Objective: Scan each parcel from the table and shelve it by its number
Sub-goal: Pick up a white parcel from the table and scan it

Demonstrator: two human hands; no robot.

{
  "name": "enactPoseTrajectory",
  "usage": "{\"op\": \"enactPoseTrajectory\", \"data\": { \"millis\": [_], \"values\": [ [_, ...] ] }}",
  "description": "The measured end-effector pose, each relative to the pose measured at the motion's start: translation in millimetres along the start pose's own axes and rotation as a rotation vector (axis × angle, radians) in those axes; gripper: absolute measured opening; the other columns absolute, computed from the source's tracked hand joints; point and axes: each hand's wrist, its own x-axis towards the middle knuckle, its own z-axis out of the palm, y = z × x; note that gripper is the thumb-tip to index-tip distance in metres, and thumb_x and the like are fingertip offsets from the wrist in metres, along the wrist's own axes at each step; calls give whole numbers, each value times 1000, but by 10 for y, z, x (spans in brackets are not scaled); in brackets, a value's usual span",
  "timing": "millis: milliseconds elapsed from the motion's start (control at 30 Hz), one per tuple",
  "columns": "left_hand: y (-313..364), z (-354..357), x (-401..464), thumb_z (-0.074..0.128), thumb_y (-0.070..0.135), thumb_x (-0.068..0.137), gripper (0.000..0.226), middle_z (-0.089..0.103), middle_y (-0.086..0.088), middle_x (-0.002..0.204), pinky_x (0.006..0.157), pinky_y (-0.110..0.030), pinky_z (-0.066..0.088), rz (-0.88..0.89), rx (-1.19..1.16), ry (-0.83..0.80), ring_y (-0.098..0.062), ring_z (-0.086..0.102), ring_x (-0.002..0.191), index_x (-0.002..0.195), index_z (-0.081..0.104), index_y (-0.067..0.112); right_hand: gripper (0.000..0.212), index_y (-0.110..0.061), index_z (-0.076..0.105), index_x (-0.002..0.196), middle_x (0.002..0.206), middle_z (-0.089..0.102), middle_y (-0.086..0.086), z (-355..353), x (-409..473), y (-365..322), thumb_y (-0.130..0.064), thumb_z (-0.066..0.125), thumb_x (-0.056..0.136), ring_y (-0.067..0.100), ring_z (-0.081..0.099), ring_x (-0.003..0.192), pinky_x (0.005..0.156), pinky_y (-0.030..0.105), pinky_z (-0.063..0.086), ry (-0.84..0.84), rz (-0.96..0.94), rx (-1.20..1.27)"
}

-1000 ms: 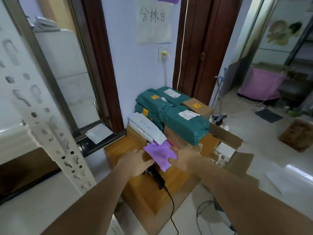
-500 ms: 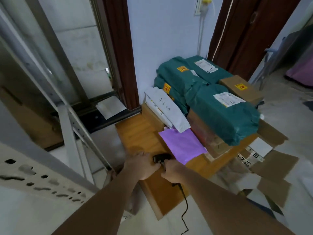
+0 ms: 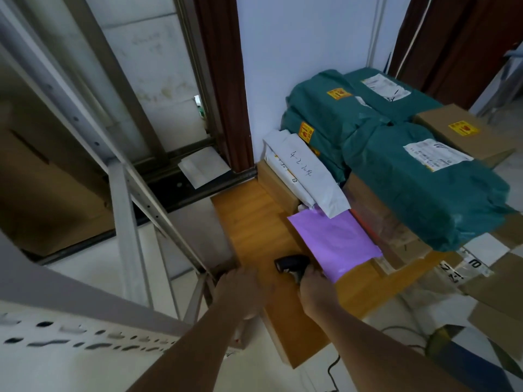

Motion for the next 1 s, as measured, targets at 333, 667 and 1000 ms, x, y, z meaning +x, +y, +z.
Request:
{"op": "enactPoseTrajectory", "data": {
  "millis": [333,667,1000],
  "values": [
    [477,-715,508,34,85,93,85,60,-5,142,99,-38,43,-244,-703,82,-27,59,126,150,51,24,57,-21,44,132,126,51,-1,-259,-297,156,-32,73,84,17,61,110,95,34,55,60,-120,312],
    [1756,-1004,1129,48,99,71,123,45,-12,152,110,-50,45,-315,-759,183,-34,45,140,155,36,10,42,-27,43,118,105,51,-4,-808,-623,901,-30,68,85,11,60,87,78,32,57,146,-37,431],
    [2039,-856,1505,71,53,91,90,37,-14,151,110,-50,42,-429,-797,182,-35,46,137,149,19,8,50,-28,42,127,119,54,-6,-1135,-574,1086,-34,70,86,15,64,101,83,31,59,234,3,495]
  ]
}}
